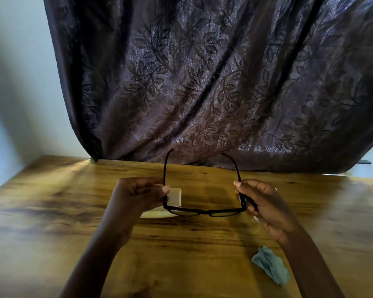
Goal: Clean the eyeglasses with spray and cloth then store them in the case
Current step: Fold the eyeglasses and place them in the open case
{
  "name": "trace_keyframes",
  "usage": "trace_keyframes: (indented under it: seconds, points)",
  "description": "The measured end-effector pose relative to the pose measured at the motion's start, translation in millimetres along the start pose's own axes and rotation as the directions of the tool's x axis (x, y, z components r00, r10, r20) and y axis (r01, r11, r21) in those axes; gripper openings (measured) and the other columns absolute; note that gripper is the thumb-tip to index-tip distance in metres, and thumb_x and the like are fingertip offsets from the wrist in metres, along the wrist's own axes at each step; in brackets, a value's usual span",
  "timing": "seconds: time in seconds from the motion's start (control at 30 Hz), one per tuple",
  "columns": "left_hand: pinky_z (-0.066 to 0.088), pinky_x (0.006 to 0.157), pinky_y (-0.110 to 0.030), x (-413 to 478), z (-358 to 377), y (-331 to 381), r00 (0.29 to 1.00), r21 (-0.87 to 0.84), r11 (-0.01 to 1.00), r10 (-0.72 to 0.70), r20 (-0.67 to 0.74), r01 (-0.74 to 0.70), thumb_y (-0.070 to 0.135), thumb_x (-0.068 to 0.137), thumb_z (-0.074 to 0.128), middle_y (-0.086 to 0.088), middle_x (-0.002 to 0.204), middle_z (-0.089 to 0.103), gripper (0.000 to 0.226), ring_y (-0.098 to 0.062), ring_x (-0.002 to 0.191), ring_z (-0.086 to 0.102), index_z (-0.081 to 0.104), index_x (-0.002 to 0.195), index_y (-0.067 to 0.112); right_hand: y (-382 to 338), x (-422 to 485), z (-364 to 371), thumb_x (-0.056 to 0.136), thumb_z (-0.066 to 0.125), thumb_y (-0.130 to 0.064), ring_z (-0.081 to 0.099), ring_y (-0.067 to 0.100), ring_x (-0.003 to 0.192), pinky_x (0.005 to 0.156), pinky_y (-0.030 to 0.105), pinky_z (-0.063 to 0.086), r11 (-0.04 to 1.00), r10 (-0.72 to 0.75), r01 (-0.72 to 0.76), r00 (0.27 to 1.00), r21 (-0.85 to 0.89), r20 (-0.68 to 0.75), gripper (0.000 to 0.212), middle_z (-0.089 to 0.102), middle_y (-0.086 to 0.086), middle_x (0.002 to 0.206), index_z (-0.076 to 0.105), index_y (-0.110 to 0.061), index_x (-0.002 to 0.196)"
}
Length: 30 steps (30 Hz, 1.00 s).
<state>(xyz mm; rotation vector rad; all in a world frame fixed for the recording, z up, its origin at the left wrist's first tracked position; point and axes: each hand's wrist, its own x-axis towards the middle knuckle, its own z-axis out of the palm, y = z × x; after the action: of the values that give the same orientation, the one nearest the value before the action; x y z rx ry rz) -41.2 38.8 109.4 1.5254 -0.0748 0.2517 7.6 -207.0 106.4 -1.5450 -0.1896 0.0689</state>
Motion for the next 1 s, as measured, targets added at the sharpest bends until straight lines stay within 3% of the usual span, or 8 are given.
trace_keyframes:
  seconds: [0.17, 0.27, 0.37, 0.47, 0.6, 0.73, 0.87, 1.0]
  points:
    - [0.056, 0.067, -0.037, 2.3, 0.2, -0.2, 0.992, 0.116, 0.986, 0.123, -0.017, -0.120, 0.002, 0.060, 0.071, -0.005, 0.074, 0.072, 0.025, -0.028, 0.077, 0.069, 0.070, 0.083, 0.011, 6.0, -6.4, 0.3, 0.088, 0.054, -0.018, 0.040, 0.003, 0.040, 0.038, 0.012, 0.032, 0.978, -0.160, 0.156, 0.987, -0.137, -0.025, 0.028, 0.044, -0.007, 0.045, 0.057, -0.015, 0.060]
    - [0.058, 0.066, -0.040, 2.4, 1.0, -0.2, 0.959, 0.290, 0.918, 0.284, -0.004, -0.271, -0.001, 0.063, 0.074, 0.000, 0.073, 0.073, 0.031, -0.022, 0.074, 0.070, 0.070, 0.079, 0.024, 10.4, -10.2, 1.7, 0.088, 0.053, -0.016, 0.040, 0.005, 0.041, 0.040, 0.013, 0.035, 0.954, -0.248, 0.234, 0.967, -0.187, -0.055, 0.025, 0.046, -0.004, 0.044, 0.054, -0.011, 0.064]
    - [0.057, 0.060, -0.031, 0.1, 1.9, 0.1, 0.892, 0.449, 0.786, 0.447, 0.063, -0.425, 0.015, 0.065, 0.077, 0.012, 0.073, 0.072, 0.025, -0.006, 0.065, 0.069, 0.069, 0.084, 0.028, 11.9, -11.7, 2.8, 0.089, 0.051, -0.014, 0.041, 0.008, 0.043, 0.042, 0.015, 0.035, 0.933, -0.308, 0.284, 0.948, -0.221, -0.081, 0.024, 0.047, -0.002, 0.046, 0.056, -0.007, 0.067]
    - [0.053, 0.053, -0.023, -1.2, 2.4, 2.6, 0.842, 0.503, 0.688, 0.508, 0.181, -0.523, 0.026, 0.069, 0.070, 0.007, 0.075, 0.070, 0.011, -0.008, 0.062, 0.066, 0.068, 0.079, 0.022, 11.2, -11.7, 3.2, 0.087, 0.052, -0.015, 0.042, 0.011, 0.045, 0.042, 0.017, 0.034, 0.920, -0.348, 0.316, 0.931, -0.234, -0.112, 0.022, 0.047, 0.002, 0.048, 0.058, -0.003, 0.070]
    - [0.045, 0.059, -0.003, 0.2, 5.4, 3.1, 0.813, 0.587, 0.569, 0.473, 0.338, -0.575, 0.016, 0.071, 0.069, 0.007, 0.070, 0.070, 0.009, 0.005, 0.073, 0.063, 0.069, 0.080, 0.012, 12.2, -9.4, 6.2, 0.079, 0.051, -0.030, 0.044, 0.010, 0.045, 0.042, 0.016, 0.034, 0.891, -0.407, 0.366, 0.906, -0.270, -0.115, 0.026, 0.048, 0.002, 0.049, 0.058, -0.008, 0.068]
    - [0.049, 0.053, -0.013, 0.5, 9.2, 2.6, 0.794, 0.647, 0.460, 0.364, 0.487, -0.608, 0.015, 0.077, 0.063, 0.004, 0.070, 0.071, 0.009, 0.000, 0.067, 0.063, 0.068, 0.085, 0.013, 13.4, -8.5, 8.1, 0.078, 0.051, -0.029, 0.044, 0.002, 0.042, 0.044, 0.013, 0.034, 0.857, -0.458, 0.405, 0.882, -0.318, -0.112, 0.018, 0.047, -0.002, 0.048, 0.056, -0.017, 0.066]
    - [0.038, 0.052, -0.005, -6.3, 13.4, -0.9, 0.811, 0.764, 0.273, 0.236, 0.536, -0.585, -0.003, 0.066, 0.073, -0.007, 0.083, 0.073, 0.038, -0.010, 0.068, 0.069, 0.067, 0.099, 0.014, 12.9, -11.0, 11.5, 0.079, 0.051, -0.029, 0.044, 0.003, 0.042, 0.043, 0.012, 0.034, 0.847, -0.481, 0.427, 0.870, -0.317, -0.112, 0.017, 0.048, -0.002, 0.045, 0.056, -0.018, 0.066]
    - [0.041, 0.042, -0.007, -11.2, 18.0, -0.9, 0.796, 0.794, 0.137, 0.252, 0.551, -0.593, 0.005, 0.046, 0.087, -0.002, 0.074, 0.073, 0.047, -0.007, 0.054, 0.066, 0.071, 0.088, 0.020, 14.2, -13.6, 11.6, 0.079, 0.051, -0.027, 0.045, 0.003, 0.043, 0.043, 0.010, 0.034, 0.846, -0.482, 0.426, 0.869, -0.321, -0.115, 0.015, 0.048, -0.002, 0.046, 0.058, -0.019, 0.069]
